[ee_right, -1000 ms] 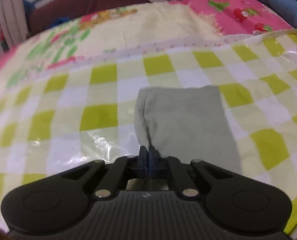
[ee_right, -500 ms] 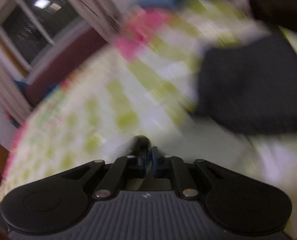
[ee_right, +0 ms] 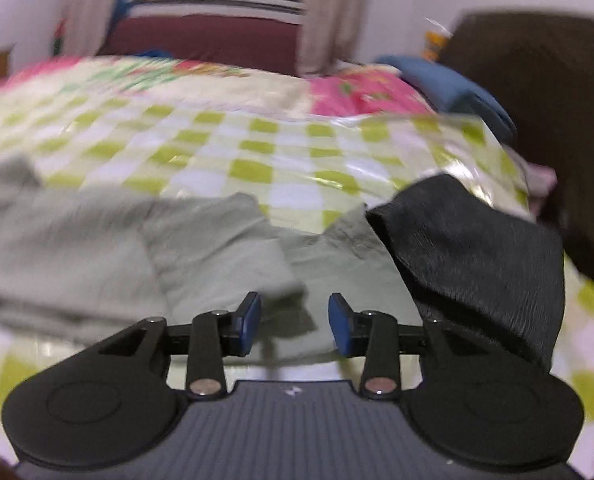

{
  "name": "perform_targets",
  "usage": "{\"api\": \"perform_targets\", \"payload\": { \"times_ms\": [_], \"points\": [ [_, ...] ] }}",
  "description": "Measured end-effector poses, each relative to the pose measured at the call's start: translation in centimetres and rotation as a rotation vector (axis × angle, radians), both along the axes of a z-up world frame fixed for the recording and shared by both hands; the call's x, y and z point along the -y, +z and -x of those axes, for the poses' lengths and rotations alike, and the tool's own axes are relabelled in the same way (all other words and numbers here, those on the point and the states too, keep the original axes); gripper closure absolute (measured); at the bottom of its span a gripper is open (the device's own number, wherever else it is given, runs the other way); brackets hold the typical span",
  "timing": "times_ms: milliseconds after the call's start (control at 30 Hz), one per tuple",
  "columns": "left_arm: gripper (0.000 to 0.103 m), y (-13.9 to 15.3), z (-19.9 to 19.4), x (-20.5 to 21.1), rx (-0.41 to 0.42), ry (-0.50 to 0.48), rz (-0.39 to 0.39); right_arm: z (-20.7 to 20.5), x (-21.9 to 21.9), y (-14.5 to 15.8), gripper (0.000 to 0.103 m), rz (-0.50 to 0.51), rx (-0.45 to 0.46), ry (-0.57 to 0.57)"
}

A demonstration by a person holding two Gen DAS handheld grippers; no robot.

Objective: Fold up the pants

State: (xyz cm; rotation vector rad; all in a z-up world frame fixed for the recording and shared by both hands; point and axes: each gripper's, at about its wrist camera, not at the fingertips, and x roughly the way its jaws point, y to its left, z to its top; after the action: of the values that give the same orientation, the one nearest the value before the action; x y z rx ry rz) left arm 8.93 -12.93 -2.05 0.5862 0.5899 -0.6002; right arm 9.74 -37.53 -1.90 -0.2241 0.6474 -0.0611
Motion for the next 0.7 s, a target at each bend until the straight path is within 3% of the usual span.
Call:
{"api": "perform_targets", "payload": {
  "times_ms": [167,267,400,467,700],
  "points": [
    [0.054,-0.2,-0.1,0.2,-0.010,-0.009,-0.002,-0.2,-1.7,-1.1,0.060,0.269,-0.017,0.146],
    [0.054,-0.1,-0.1,0.2,-0.020,-0.009,0.005,-0.5,-2.3,-2.1,0.060,0.377,-0.046,0.255],
    [0.054,-0.3,-0.4,0.4,-0.034,-0.013,0.008,0.7,-3.3,-2.3,0.060,0.435,-0.051,0.421],
    [0.054,-0.4,-0.6,0.5,-0.042,-0.012,0.013,1.2,-4.0,-3.0,0.060,0.515,-0.049,0.491],
    [0.054,-0.1,-0.7,1.1,-0.053,-0.029,0.026,0.6,-4.4,-4.0,0.060,0.569,-0.089,0.568]
  ]
}}
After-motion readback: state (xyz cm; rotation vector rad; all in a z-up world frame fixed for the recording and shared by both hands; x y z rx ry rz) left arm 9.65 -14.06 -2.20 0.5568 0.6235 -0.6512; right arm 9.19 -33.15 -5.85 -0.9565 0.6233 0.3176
